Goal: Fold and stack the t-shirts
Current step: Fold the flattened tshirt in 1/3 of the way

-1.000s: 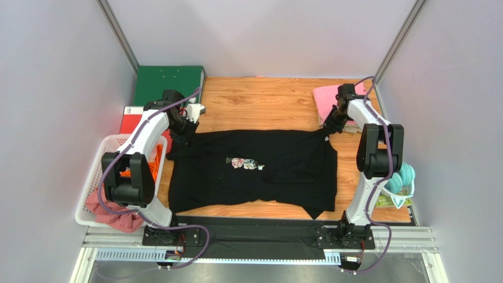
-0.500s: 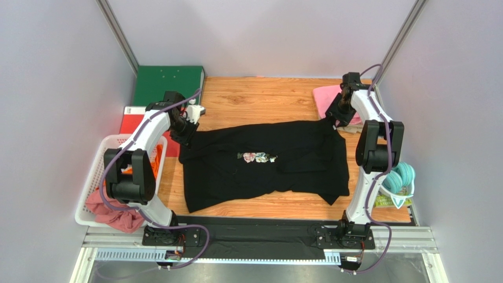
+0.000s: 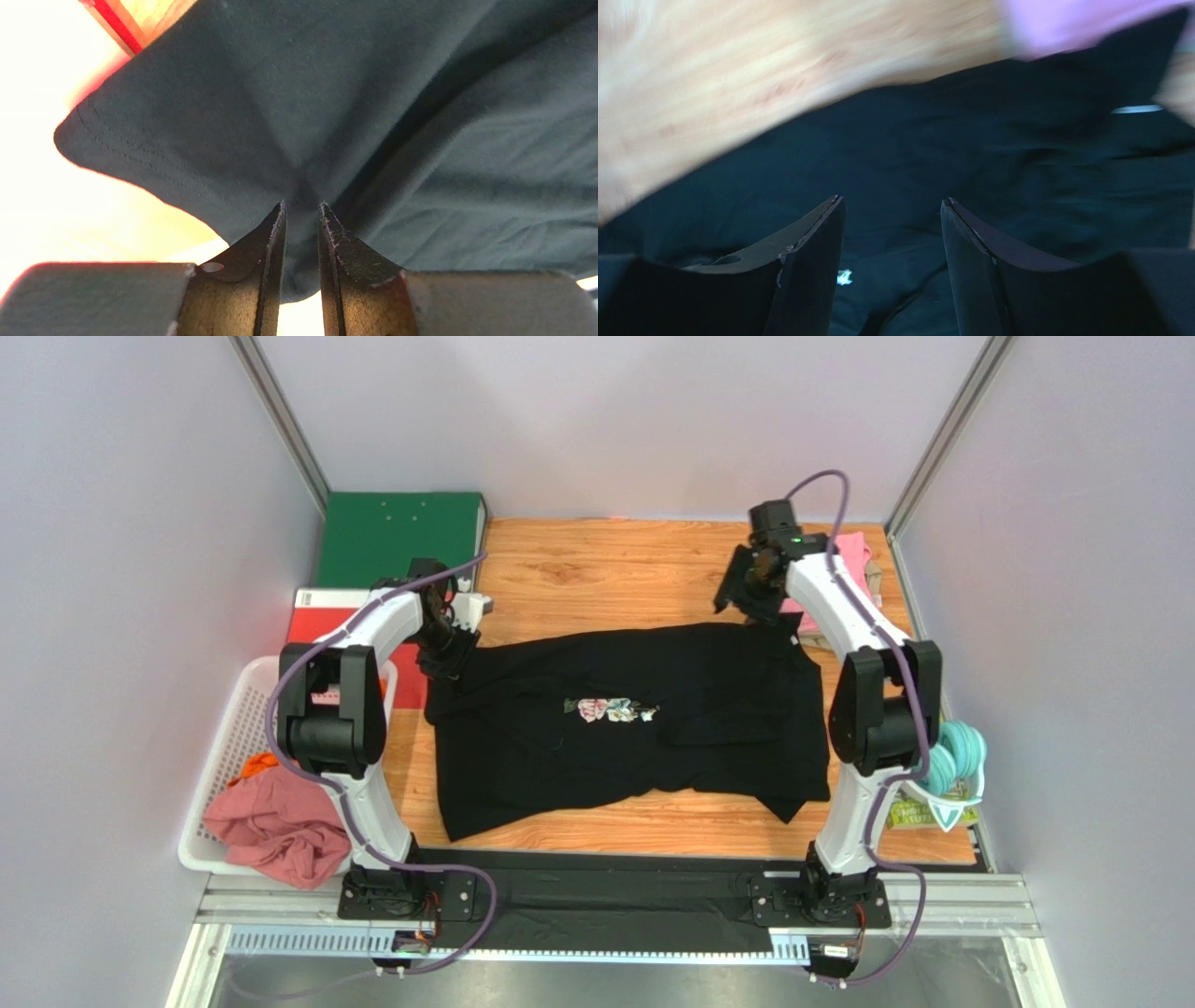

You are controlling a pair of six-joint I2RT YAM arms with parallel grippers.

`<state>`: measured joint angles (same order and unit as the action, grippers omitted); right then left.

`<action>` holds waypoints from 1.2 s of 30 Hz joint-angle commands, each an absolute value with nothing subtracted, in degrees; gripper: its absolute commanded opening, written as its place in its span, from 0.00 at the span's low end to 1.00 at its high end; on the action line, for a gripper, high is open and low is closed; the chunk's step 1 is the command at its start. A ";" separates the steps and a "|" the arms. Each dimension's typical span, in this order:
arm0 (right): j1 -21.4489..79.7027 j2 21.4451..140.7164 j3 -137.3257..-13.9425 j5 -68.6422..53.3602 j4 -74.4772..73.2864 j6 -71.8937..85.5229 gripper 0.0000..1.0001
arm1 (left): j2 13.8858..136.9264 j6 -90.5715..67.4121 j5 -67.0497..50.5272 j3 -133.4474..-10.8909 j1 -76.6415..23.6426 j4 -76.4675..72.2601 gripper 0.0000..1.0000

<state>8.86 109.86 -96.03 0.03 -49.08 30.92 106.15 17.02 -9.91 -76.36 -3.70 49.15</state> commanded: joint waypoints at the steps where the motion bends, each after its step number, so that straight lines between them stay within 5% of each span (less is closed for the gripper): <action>1: 12.21 116.09 -96.85 -5.09 -47.46 32.69 0.58 | 106.96 16.26 -9.14 -76.21 -3.43 46.67 0.30; 12: 12.84 120.85 -94.22 -3.44 -47.20 31.47 0.59 | 103.28 23.19 -5.89 -65.13 -0.36 43.68 0.29; 25: 8.18 125.06 -96.85 -1.41 -48.69 29.00 0.59 | 105.47 24.35 -2.19 -70.47 3.87 42.44 0.29; 36: 7.29 118.41 -101.16 3.95 -51.59 28.13 0.60 | 92.05 20.74 -9.31 -78.57 -7.90 54.22 0.34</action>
